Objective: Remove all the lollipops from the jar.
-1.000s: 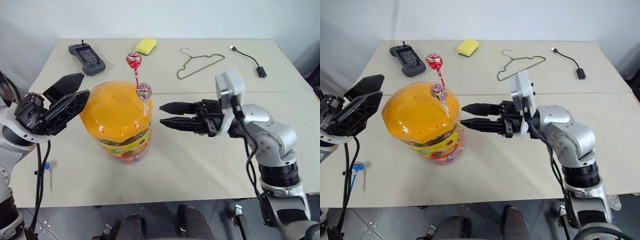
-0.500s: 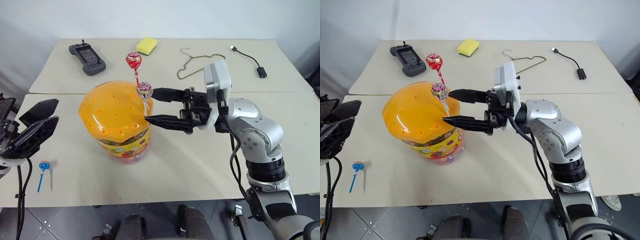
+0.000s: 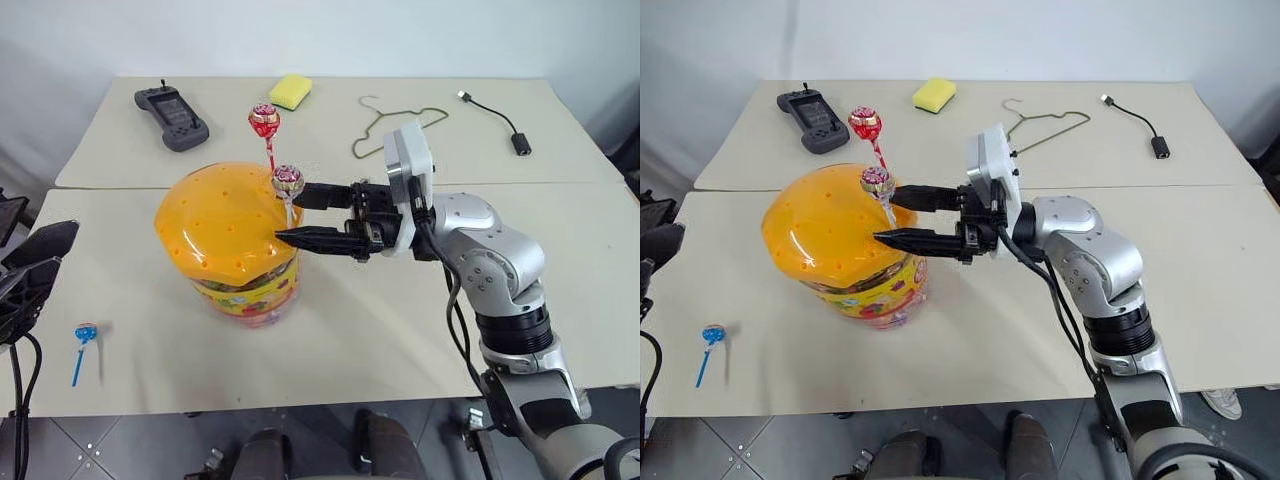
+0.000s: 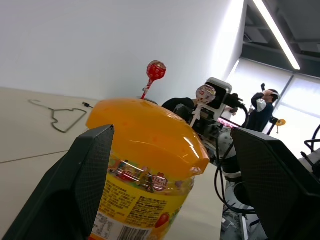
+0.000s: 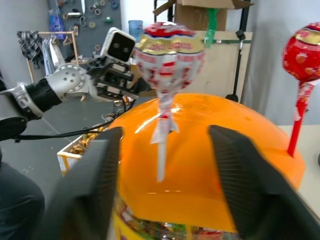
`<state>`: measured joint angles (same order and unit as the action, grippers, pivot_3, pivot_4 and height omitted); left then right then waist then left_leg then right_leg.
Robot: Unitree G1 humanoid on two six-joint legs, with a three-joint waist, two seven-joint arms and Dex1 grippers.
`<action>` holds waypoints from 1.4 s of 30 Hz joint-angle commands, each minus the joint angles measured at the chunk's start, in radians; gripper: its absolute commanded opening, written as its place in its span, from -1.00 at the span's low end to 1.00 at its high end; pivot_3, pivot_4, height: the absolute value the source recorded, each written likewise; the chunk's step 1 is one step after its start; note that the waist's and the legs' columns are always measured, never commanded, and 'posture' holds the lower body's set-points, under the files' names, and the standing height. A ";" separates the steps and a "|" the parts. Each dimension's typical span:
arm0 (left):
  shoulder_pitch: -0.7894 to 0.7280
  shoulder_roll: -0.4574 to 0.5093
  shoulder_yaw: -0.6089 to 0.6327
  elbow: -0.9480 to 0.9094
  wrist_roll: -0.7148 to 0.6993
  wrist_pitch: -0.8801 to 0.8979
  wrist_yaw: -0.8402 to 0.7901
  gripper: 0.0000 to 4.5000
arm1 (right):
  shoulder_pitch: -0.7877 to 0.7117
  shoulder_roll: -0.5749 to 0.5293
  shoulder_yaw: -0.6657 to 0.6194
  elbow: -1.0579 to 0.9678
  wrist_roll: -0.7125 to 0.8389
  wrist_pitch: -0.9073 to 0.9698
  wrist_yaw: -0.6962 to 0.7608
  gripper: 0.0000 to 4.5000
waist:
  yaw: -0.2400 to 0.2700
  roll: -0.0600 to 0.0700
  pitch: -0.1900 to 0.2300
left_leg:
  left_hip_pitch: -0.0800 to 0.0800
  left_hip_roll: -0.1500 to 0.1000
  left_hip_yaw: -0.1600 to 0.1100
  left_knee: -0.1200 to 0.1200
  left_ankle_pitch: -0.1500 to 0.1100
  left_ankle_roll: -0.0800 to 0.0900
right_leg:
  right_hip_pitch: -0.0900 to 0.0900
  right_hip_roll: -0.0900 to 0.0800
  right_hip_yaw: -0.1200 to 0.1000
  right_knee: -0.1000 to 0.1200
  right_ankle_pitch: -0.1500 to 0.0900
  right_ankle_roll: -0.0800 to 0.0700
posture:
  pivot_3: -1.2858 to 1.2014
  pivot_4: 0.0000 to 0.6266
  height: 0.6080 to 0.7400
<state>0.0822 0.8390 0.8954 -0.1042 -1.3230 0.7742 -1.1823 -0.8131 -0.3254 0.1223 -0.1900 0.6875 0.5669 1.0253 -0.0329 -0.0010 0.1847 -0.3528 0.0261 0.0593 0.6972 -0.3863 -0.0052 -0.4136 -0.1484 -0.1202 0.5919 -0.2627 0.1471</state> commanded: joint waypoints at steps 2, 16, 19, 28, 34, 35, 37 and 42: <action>0.021 -0.017 0.046 0.021 0.006 -0.028 -0.054 0.76 | -0.030 0.026 -0.014 -0.009 0.008 -0.035 0.010 -0.58 | -0.001 0.000 0.000 | 0.000 0.000 0.000 0.000 0.000 0.000 | 0.000 0.000 0.000 0.000 0.000 0.000 | 0.03 -0.52 1.00; -0.084 -0.122 -0.002 -0.064 -0.051 -0.073 -0.027 0.76 | -0.058 -0.052 -0.237 -0.019 0.245 0.101 -0.043 -0.99 | 0.004 0.000 0.000 | 0.000 0.000 0.000 0.001 0.000 0.000 | 0.000 0.000 0.000 0.001 0.000 0.000 | 0.03 -0.52 1.00; -0.079 -0.104 -0.033 -0.102 -0.016 -0.082 -0.034 0.76 | -0.041 -0.191 -0.303 0.001 0.287 0.216 -0.070 -0.99 | 0.007 -0.001 0.000 | 0.000 0.000 0.000 0.001 0.000 0.000 | 0.000 0.000 0.000 0.000 0.000 0.000 | 0.03 -0.52 1.00; -0.041 0.009 -0.176 -0.139 0.281 -0.258 -0.144 0.76 | 0.400 -0.772 -0.159 0.303 -0.281 -0.154 0.137 -0.99 | 0.025 -0.002 -0.001 | 0.000 0.000 0.010 0.001 -0.005 0.004 | 0.000 -0.001 0.001 -0.005 0.000 0.000 | 0.03 -0.52 1.00; -0.100 0.010 -0.207 -0.139 0.259 -0.235 -0.118 0.76 | 0.470 -0.780 -0.102 0.478 -0.478 -0.285 0.081 -0.99 | 0.001 0.001 0.000 | 0.003 0.003 0.015 0.003 -0.005 0.003 | 0.000 -0.001 0.001 -0.002 0.000 0.000 | 0.03 -0.52 1.00; -0.102 0.010 -0.204 -0.136 0.255 -0.229 -0.116 0.76 | 0.480 -0.778 -0.107 0.478 -0.471 -0.286 0.107 -0.89 | 0.001 0.001 -0.001 | 0.003 0.003 0.015 0.002 -0.005 0.003 | -0.001 -0.001 0.001 -0.002 0.000 0.000 | 0.03 -0.52 1.00; -0.111 0.008 -0.195 -0.132 0.239 -0.217 -0.102 0.76 | 0.490 -0.770 -0.128 0.478 -0.452 -0.289 0.130 -0.68 | 0.005 0.001 -0.001 | 0.003 0.004 0.014 0.002 -0.005 0.003 | -0.001 -0.001 0.001 -0.002 0.000 0.000 | 0.03 -0.52 1.00; -0.128 -0.015 -0.148 -0.126 0.153 -0.170 -0.026 0.76 | 0.446 -0.688 -0.264 0.397 -0.263 -0.312 0.227 0.04 | 0.008 0.001 0.000 | 0.002 0.004 0.013 0.004 -0.005 0.003 | 0.000 -0.001 0.000 -0.002 0.000 0.000 | 0.03 -0.52 1.00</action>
<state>-0.0374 0.8288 0.7075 -0.2221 -1.1187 0.5932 -1.2329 -0.3374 -1.0256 -0.0637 0.2654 0.3300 0.2640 1.2161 -0.0248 0.0002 0.1842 -0.3510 0.0297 0.0720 0.7010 -0.3913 -0.0026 -0.4139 -0.1490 -0.1200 0.5895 -0.2627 0.1470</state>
